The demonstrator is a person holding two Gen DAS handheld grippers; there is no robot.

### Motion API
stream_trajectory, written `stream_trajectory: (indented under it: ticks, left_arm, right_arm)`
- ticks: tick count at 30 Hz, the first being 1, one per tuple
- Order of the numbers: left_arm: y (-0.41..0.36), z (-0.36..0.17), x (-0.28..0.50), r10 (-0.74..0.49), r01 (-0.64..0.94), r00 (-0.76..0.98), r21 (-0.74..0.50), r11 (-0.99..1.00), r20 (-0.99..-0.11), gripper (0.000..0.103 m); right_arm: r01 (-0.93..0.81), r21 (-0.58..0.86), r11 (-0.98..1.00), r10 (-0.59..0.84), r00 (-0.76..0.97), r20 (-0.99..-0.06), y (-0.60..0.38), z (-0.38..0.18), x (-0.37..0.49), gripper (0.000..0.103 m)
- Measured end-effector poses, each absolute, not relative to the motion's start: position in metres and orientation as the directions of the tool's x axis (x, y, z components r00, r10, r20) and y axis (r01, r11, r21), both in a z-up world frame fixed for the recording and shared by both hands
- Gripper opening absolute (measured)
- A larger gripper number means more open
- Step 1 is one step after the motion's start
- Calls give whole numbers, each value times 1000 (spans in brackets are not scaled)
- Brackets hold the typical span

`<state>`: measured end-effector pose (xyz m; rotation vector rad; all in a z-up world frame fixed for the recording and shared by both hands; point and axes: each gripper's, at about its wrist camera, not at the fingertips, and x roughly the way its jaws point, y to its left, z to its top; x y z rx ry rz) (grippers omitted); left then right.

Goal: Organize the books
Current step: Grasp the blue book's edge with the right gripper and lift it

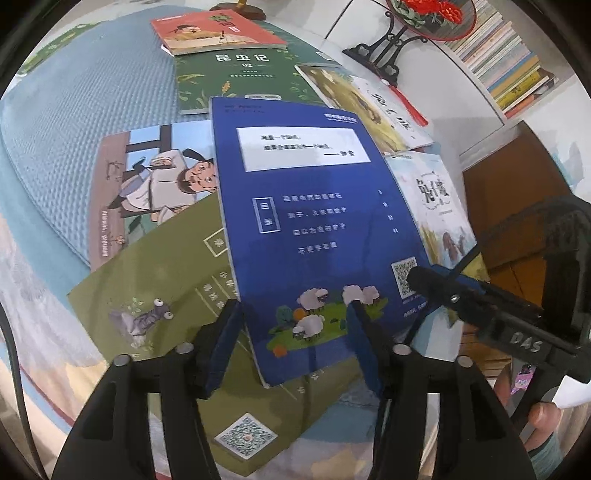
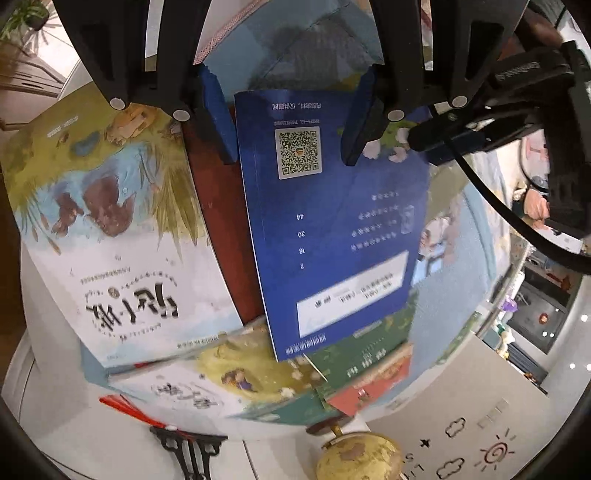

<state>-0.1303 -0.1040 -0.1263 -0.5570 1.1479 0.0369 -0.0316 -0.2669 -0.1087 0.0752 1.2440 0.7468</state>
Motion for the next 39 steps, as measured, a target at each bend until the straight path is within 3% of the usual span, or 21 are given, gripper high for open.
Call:
stream_trajectory:
  ticks: [6, 10, 12, 16, 21, 23, 25, 27, 34, 39]
  left_arm:
    - [-107, -126, -128, -255, -283, 425, -395, 874, -868, 61]
    - [-103, -127, -130, -284, -286, 435, -430, 856, -854, 61]
    - [-101, -128, -131, -297, -281, 439, -444, 851, -848, 61]
    - [-98, -129, -133, -325, -261, 445, -468, 844, -835, 61]
    - [-95, -129, -135, -354, -247, 444, -492, 835, -823, 61]
    - [-95, -129, -135, -360, -243, 446, -498, 832, -819, 61]
    - [-96, -129, -136, -362, -240, 445, -499, 833, -819, 61]
    - [-96, -128, -136, -364, -242, 445, -501, 831, -819, 61]
    - [-90, -127, -140, -378, -273, 439, -522, 808, -815, 61]
    - [-73, -118, -154, -340, -313, 474, -516, 797, -812, 61]
  right_arm:
    - [-475, 546, 690, 665, 118, -738, -280, -96, -24, 57]
    - [-389, 719, 576, 795, 61, -604, -298, -99, -10, 57]
    - [-332, 800, 500, 852, 21, -524, -307, -107, -1, 58]
    - [-206, 870, 448, 885, -35, -465, -310, -147, 13, 58]
    - [-79, 958, 277, 952, -111, -284, -304, -173, 21, 56]
    - [-118, 938, 325, 932, -125, -339, -292, -171, 19, 54]
    - [-217, 882, 418, 886, -117, -449, -276, -161, 15, 42]
    - [-294, 846, 446, 865, -102, -491, -263, -149, 11, 18]
    - [-576, 604, 552, 751, 27, -660, -232, -91, -22, 16]
    - [-671, 479, 565, 707, 94, -701, -224, -73, -36, 16]
